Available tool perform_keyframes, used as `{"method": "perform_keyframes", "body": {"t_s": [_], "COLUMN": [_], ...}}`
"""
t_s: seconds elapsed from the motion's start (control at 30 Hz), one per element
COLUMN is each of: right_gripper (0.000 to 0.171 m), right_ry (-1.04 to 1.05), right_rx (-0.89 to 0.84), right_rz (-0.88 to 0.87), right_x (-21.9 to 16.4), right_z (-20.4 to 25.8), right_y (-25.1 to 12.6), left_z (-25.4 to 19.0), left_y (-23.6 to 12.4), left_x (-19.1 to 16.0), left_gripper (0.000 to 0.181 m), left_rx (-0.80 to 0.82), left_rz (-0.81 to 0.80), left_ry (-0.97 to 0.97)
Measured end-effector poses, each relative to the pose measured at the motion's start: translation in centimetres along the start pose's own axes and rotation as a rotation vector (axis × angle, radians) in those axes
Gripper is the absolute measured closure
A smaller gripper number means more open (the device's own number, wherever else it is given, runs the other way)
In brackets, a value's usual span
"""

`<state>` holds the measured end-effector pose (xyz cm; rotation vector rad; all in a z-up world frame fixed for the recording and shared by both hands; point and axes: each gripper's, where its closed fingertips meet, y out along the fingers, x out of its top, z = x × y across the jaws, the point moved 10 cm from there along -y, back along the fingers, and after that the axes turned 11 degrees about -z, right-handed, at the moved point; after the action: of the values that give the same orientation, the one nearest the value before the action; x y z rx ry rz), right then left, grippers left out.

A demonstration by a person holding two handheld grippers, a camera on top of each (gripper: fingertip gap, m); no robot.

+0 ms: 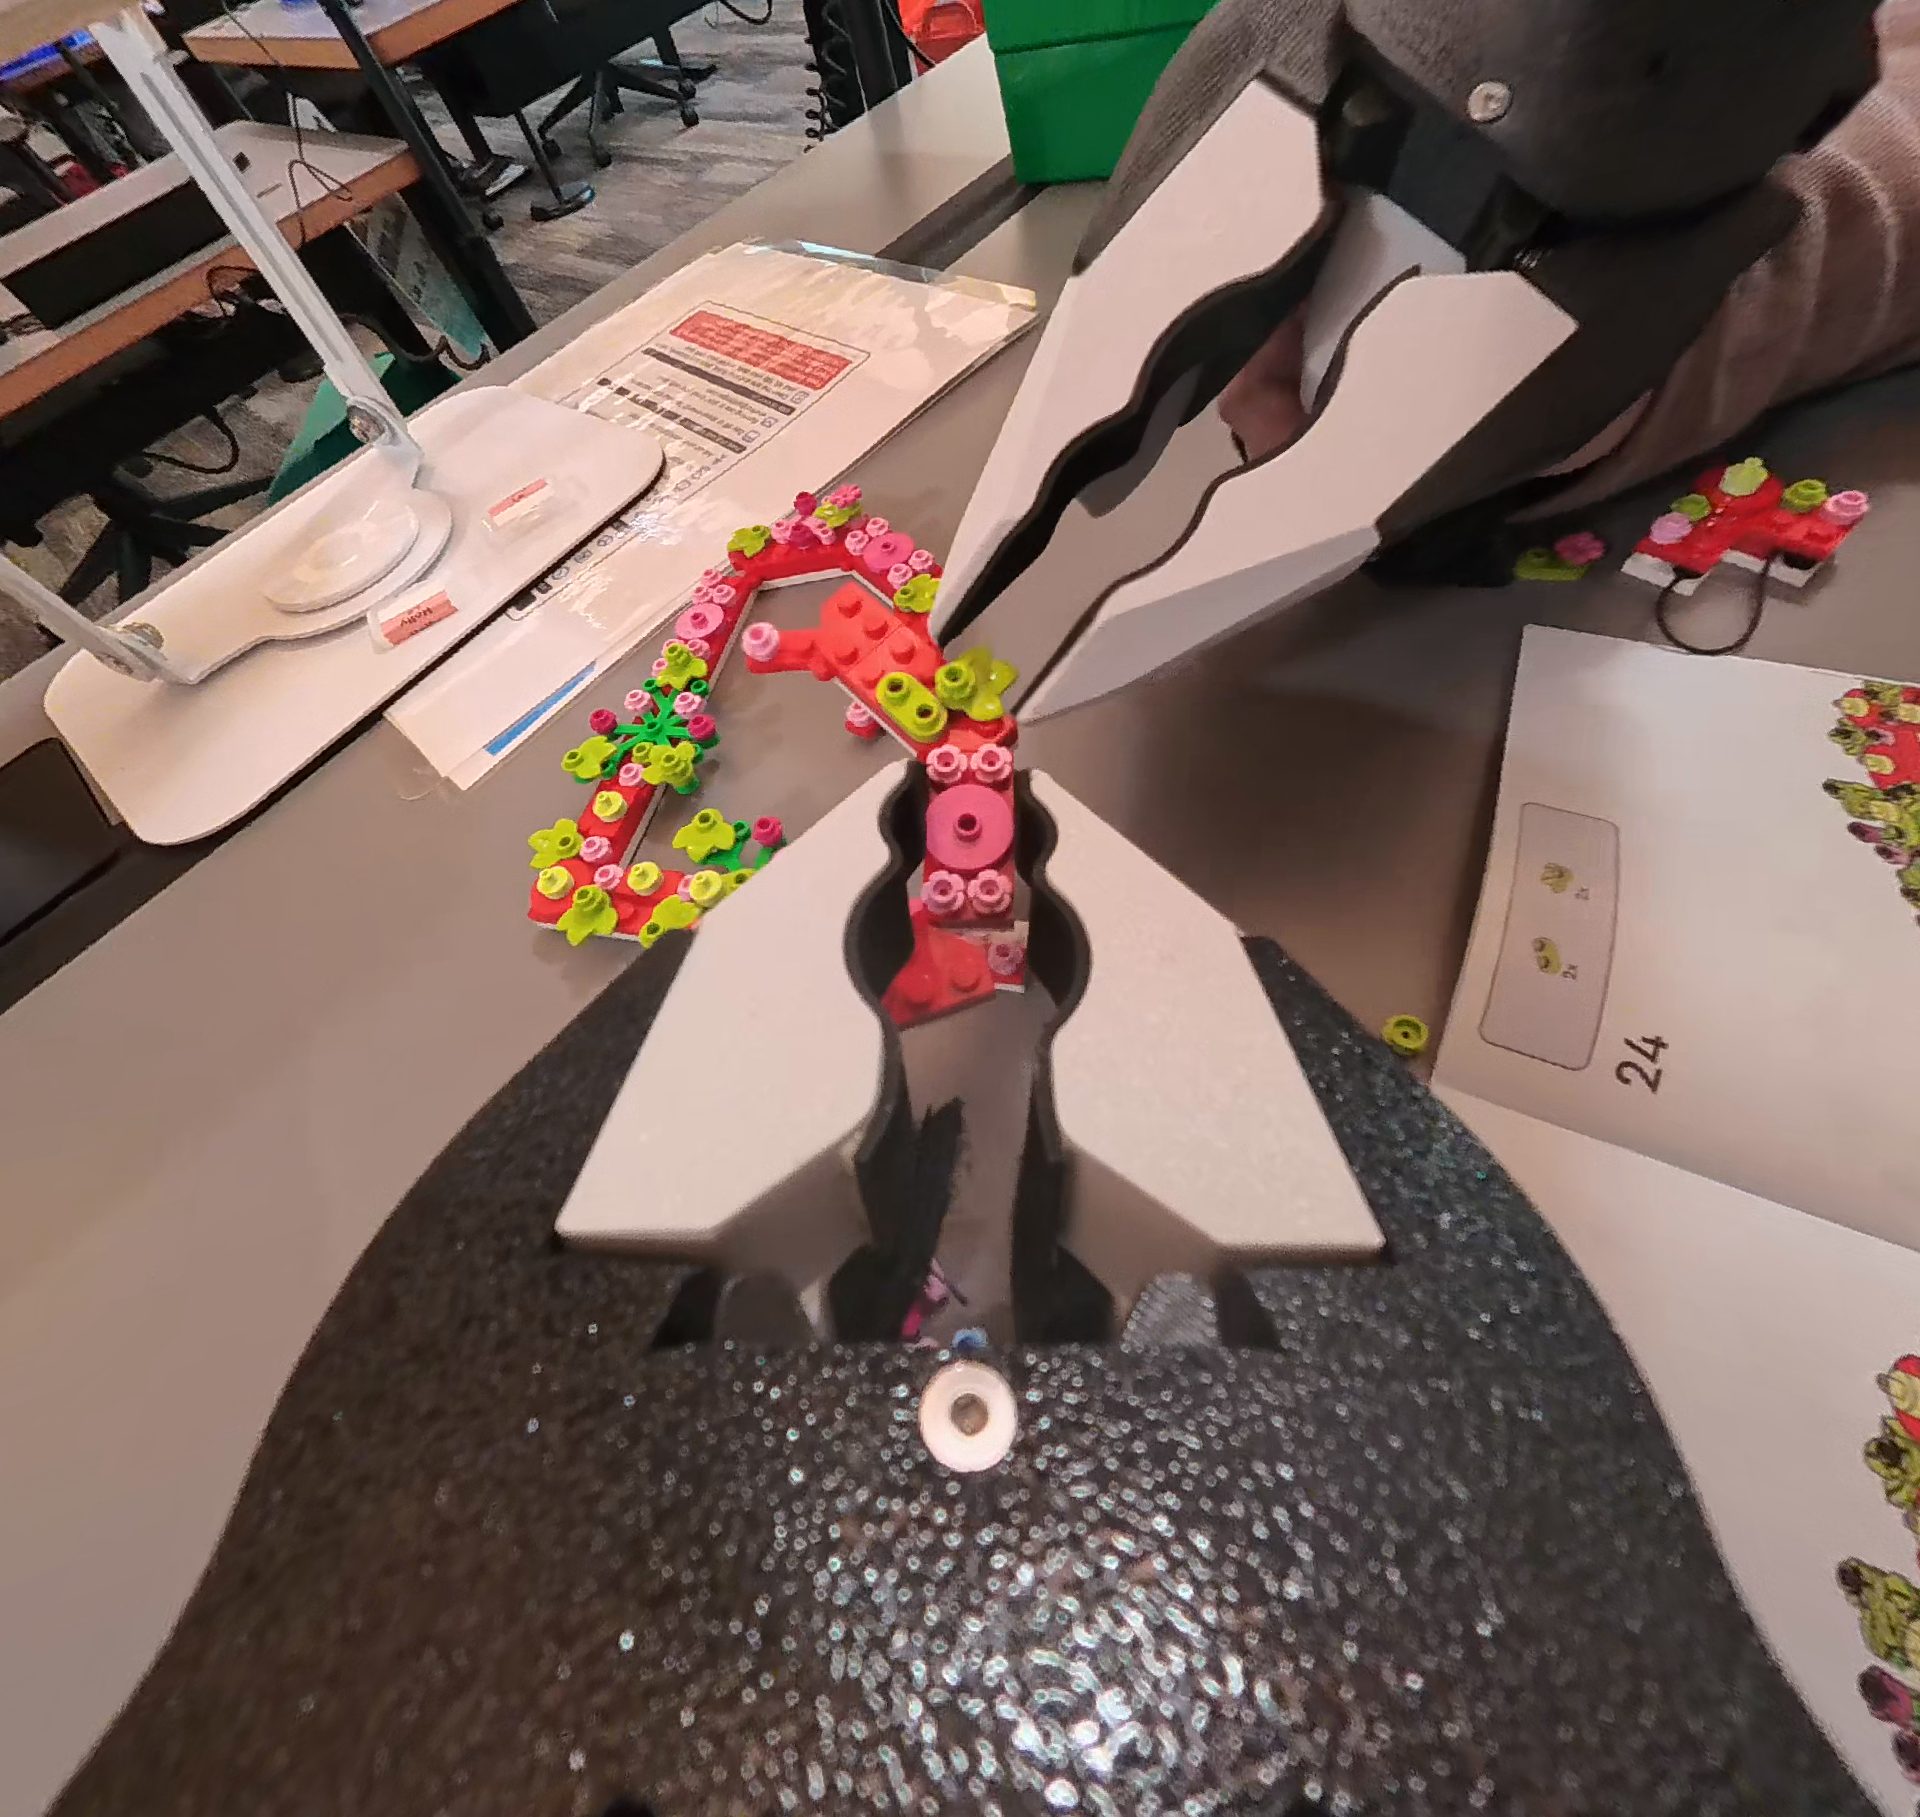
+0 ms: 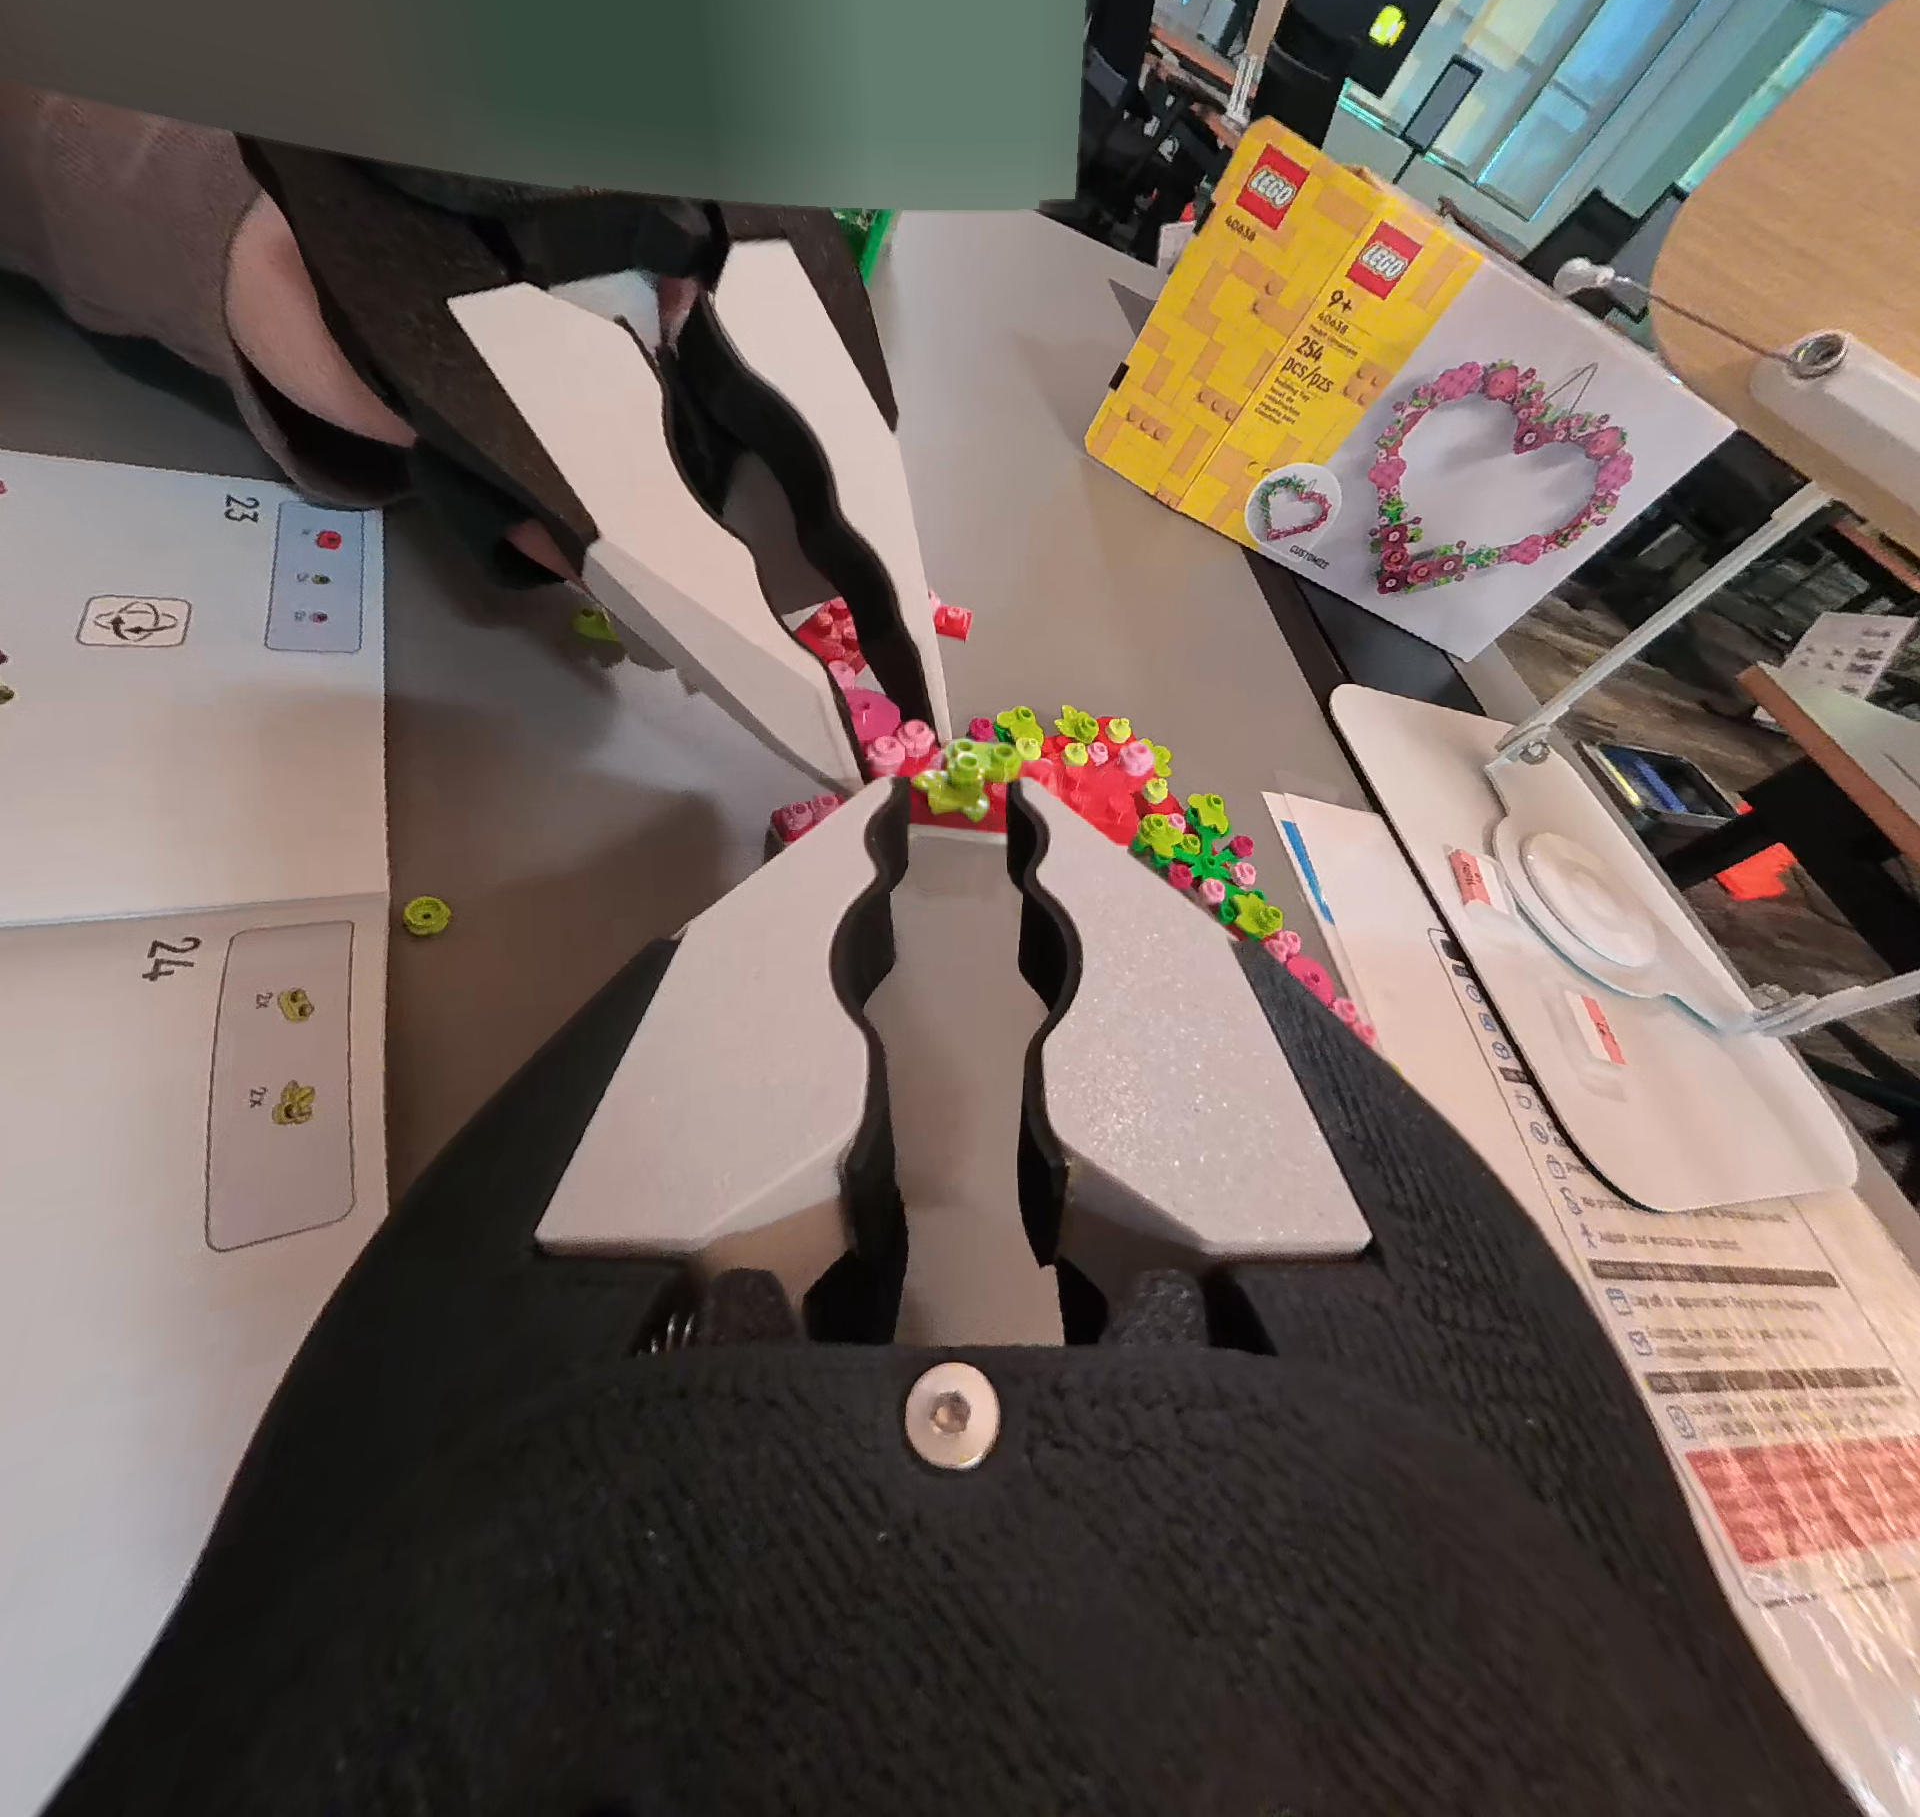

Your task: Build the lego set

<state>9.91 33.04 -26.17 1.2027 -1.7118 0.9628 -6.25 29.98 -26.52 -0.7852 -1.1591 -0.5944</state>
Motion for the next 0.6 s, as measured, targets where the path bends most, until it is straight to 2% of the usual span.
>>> {"method": "perform_keyframes", "body": {"t_s": [0.6], "right_gripper": [0.154], "right_ry": [0.044], "right_rx": [0.046], "right_rz": [0.002], "right_x": [-0.39], "right_z": [0.03], "right_y": [0.04], "left_z": [0.22], "left_y": [-0.04], "left_x": [-0.22], "left_gripper": [0.166], "left_rx": [0.0], "left_rz": [0.016], "left_ry": [-0.008]}}
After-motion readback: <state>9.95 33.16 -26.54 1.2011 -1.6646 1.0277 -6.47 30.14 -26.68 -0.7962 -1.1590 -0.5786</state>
